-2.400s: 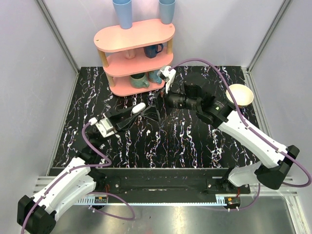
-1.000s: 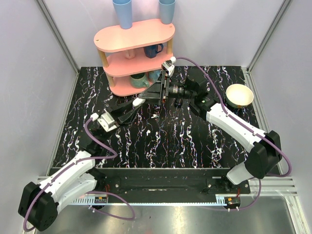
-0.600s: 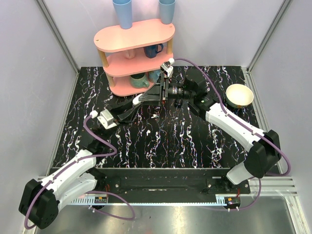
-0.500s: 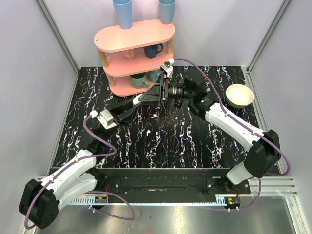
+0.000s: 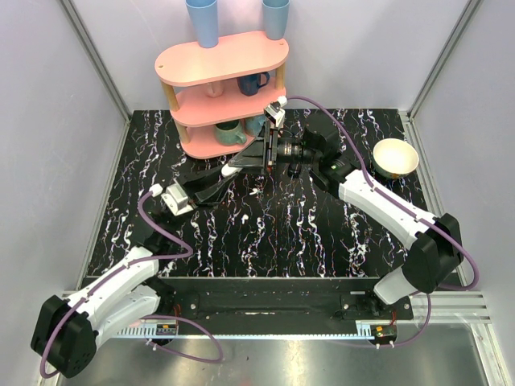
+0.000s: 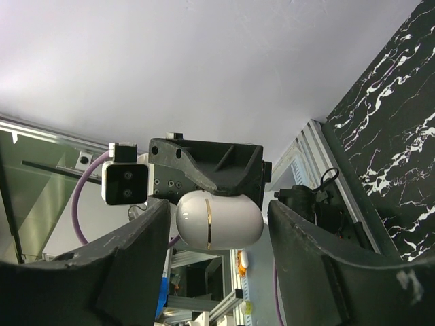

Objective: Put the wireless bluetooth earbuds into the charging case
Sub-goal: Pass from the left arm to the right, then pass from the right arm to the left, then open the charging case, then pick up the right earbud from the center of the board.

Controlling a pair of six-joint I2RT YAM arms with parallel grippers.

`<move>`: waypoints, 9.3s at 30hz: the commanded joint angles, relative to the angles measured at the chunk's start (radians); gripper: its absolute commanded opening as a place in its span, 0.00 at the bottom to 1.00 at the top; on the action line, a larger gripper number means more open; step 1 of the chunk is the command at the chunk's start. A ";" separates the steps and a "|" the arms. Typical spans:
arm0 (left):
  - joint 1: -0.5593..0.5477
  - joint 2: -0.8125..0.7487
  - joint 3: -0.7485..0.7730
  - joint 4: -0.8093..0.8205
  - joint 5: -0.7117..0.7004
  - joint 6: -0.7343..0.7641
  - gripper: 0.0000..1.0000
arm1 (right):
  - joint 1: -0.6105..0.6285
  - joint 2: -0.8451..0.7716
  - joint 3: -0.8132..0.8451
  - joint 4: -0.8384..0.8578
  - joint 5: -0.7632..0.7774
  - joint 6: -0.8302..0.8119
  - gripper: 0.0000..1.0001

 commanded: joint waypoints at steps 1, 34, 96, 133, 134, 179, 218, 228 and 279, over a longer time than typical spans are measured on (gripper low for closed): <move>-0.001 -0.005 0.031 0.051 0.063 0.015 0.00 | 0.006 0.004 0.039 0.041 -0.009 0.001 0.67; -0.001 -0.003 0.014 0.066 -0.013 -0.014 0.44 | 0.008 0.001 0.020 0.101 -0.015 0.053 0.30; -0.001 0.035 -0.001 0.114 -0.003 -0.142 0.00 | 0.057 -0.105 0.234 -0.551 0.313 -0.760 0.82; -0.001 0.086 0.024 0.270 0.175 -0.194 0.00 | 0.064 -0.071 0.214 -0.560 0.399 -0.749 0.77; -0.001 0.087 0.025 0.263 0.175 -0.194 0.00 | 0.064 -0.068 0.217 -0.560 0.397 -0.749 0.77; -0.001 0.066 0.028 0.267 0.140 -0.218 0.00 | 0.061 -0.059 0.218 -0.573 0.324 -0.805 0.77; -0.002 0.081 0.037 0.269 0.232 -0.218 0.00 | 0.064 -0.070 0.229 -0.596 0.411 -0.857 0.78; -0.007 0.050 0.025 0.194 0.278 -0.183 0.00 | 0.051 -0.067 0.237 -0.519 0.364 -0.771 0.79; -0.007 -0.206 -0.150 -0.104 -0.042 -0.068 0.00 | -0.221 -0.137 0.100 -0.503 0.529 -0.576 0.81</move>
